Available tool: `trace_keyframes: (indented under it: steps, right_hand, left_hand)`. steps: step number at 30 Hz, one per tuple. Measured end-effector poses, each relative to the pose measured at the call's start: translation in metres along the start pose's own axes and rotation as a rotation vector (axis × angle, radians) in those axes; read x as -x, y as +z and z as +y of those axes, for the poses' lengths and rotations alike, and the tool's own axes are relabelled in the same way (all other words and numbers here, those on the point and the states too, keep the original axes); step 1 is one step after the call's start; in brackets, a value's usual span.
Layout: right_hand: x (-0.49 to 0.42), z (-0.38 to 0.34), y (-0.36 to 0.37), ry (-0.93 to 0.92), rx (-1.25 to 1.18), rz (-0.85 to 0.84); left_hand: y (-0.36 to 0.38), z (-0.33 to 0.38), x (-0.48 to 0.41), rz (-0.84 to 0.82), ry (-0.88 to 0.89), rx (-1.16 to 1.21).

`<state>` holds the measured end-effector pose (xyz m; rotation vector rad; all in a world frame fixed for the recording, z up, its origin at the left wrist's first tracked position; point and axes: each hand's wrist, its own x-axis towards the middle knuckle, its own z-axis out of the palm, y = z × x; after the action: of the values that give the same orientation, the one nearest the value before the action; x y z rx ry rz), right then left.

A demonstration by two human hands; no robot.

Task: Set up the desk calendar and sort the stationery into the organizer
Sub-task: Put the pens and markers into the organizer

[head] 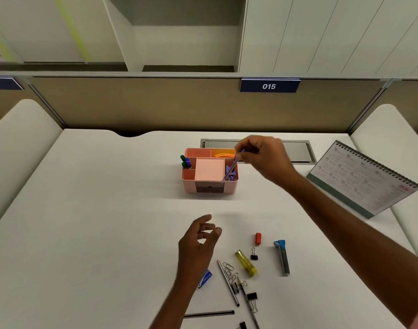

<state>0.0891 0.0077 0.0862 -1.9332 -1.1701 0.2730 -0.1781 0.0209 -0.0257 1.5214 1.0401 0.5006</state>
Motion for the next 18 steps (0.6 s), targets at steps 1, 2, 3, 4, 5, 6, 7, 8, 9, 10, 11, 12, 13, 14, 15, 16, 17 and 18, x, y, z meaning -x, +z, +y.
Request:
trace_keyframes:
  steps: [1,2,3,4,5,6,7,8,9,10,11,12,13,14,15,16,17,18]
  right_hand:
    - [-0.009,0.002,-0.001,-0.034,0.049,0.032]
    - [-0.018,0.004,-0.002,-0.067,0.106,0.053]
    - [-0.027,0.005,-0.001,-0.092,0.162,0.062]
    - [-0.036,0.007,0.001,-0.102,0.209,0.061]
    - [-0.044,0.010,0.004,-0.101,0.244,0.053]
    - [-0.051,0.014,0.008,-0.094,0.273,0.039]
    - [-0.057,0.018,0.012,-0.090,0.305,0.021]
    - [-0.062,0.022,0.018,-0.090,0.335,0.003]
    - [-0.067,0.026,0.024,-0.086,0.364,-0.014]
    - [-0.070,0.030,0.029,-0.084,0.383,-0.029]
    - [-0.072,0.032,0.034,-0.084,0.395,-0.042]
    - [-0.074,0.035,0.039,-0.094,0.405,-0.053]
    - [-0.075,0.037,0.043,-0.105,0.419,-0.065]
    - [-0.076,0.040,0.047,-0.109,0.433,-0.078]
    - [-0.077,0.042,0.051,-0.103,0.445,-0.091]
    - [-0.077,0.044,0.054,-0.095,0.455,-0.098]
    - [-0.077,0.047,0.057,-0.083,0.464,-0.105]
    - [-0.077,0.050,0.060,-0.076,0.470,-0.107]
  left_hand:
    - [0.001,-0.004,0.003,-0.010,-0.005,-0.006]
    - [0.002,-0.009,0.007,-0.019,-0.012,-0.007]
    - [0.003,-0.013,0.010,-0.030,-0.020,-0.009]
    - [0.003,-0.016,0.013,-0.040,-0.030,-0.017]
    - [0.004,-0.019,0.016,-0.050,-0.039,-0.028]
    - [0.004,-0.021,0.018,-0.060,-0.047,-0.037]
    - [0.004,-0.023,0.020,-0.068,-0.054,-0.040]
    - [0.004,-0.024,0.022,-0.075,-0.060,-0.041]
    - [0.003,-0.025,0.024,-0.080,-0.068,-0.041]
    - [0.003,-0.027,0.025,-0.087,-0.075,-0.041]
    - [0.002,-0.028,0.027,-0.097,-0.083,-0.039]
    - [0.000,-0.030,0.027,-0.109,-0.092,-0.037]
    - [-0.001,-0.032,0.028,-0.121,-0.100,-0.035]
    - [-0.003,-0.033,0.029,-0.131,-0.108,-0.035]
    - [-0.004,-0.034,0.029,-0.135,-0.115,-0.035]
    - [-0.005,-0.035,0.030,-0.134,-0.120,-0.036]
    - [-0.007,-0.036,0.030,-0.126,-0.126,-0.037]
    - [-0.008,-0.037,0.030,-0.115,-0.130,-0.038]
